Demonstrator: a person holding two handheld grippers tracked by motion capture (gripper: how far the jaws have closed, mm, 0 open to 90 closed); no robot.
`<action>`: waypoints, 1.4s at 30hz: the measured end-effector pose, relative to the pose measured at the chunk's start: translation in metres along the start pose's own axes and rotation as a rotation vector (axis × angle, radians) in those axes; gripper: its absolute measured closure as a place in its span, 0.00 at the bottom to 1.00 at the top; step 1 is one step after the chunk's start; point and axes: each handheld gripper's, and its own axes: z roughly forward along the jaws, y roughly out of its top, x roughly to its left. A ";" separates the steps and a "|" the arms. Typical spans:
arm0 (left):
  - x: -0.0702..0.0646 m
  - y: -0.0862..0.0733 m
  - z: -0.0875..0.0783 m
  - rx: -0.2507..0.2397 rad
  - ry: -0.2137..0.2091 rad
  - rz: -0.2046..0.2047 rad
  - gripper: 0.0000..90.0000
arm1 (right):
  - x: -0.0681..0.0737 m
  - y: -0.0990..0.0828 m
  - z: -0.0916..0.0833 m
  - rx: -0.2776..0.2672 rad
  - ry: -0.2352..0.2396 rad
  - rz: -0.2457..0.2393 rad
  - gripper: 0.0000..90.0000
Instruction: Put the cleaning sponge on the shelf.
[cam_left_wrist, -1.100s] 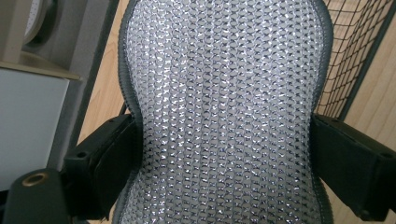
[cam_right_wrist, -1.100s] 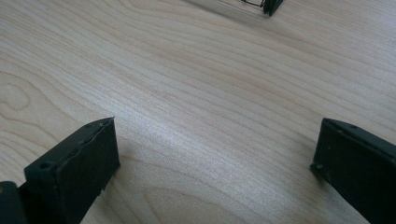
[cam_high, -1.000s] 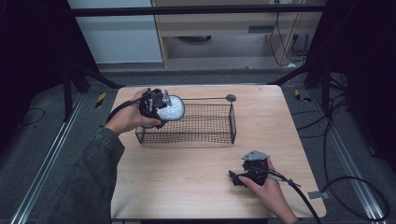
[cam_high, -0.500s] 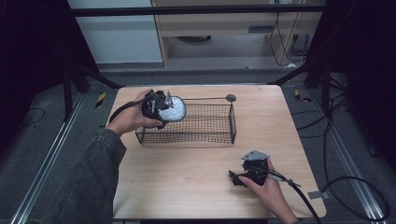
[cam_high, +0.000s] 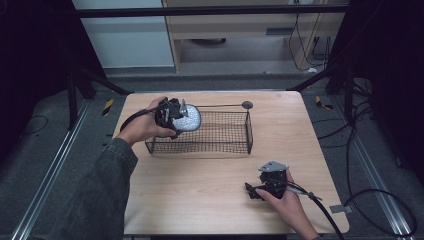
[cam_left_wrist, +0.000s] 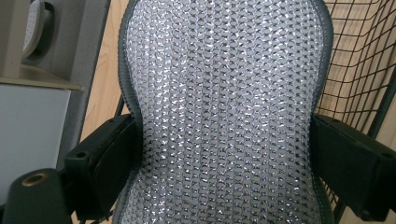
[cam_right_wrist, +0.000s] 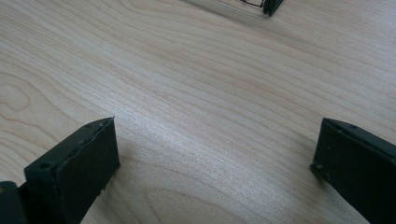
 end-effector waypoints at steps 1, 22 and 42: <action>0.000 0.000 0.001 0.001 -0.001 0.001 0.11 | 0.000 0.000 0.000 0.001 -0.001 -0.002 0.00; 0.002 -0.002 0.008 -0.017 -0.024 -0.073 0.05 | 0.000 0.000 0.000 0.000 -0.001 0.000 0.00; 0.002 0.001 0.005 -0.050 -0.046 -0.093 0.06 | 0.000 0.000 0.000 0.000 -0.002 -0.001 0.00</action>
